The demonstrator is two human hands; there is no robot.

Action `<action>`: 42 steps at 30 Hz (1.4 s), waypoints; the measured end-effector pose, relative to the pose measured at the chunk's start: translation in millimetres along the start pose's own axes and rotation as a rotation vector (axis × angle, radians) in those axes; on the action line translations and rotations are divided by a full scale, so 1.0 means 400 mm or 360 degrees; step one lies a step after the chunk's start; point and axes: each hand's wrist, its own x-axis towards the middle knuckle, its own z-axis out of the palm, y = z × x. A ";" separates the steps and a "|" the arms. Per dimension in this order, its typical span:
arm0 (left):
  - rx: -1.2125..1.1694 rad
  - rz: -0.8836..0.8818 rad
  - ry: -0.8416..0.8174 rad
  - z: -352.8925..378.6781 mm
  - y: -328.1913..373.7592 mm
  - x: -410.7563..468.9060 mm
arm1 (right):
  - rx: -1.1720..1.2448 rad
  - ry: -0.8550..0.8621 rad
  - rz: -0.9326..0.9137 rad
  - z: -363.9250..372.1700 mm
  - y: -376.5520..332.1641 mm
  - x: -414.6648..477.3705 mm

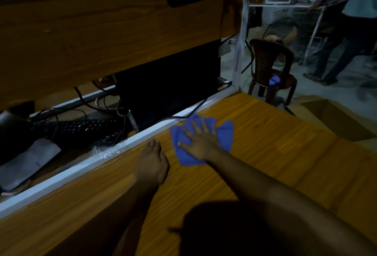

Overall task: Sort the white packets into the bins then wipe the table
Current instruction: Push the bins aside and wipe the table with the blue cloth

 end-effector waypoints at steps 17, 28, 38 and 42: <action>0.0224 0.0220 -0.0361 -0.037 -0.020 -0.217 | -0.0029 -0.0022 -0.0006 0.006 -0.013 -0.512; 0.0215 0.0328 -0.0399 -0.053 -0.018 -0.351 | -0.0001 -0.0006 0.0570 -0.008 0.026 -0.576; 0.0155 0.0264 -0.0345 -0.070 0.026 -0.502 | -0.0040 0.0121 0.0594 -0.044 0.217 -0.847; 0.0136 0.0179 -0.0302 -0.074 0.026 -0.561 | 0.0031 0.0058 0.0827 -0.059 0.230 -0.818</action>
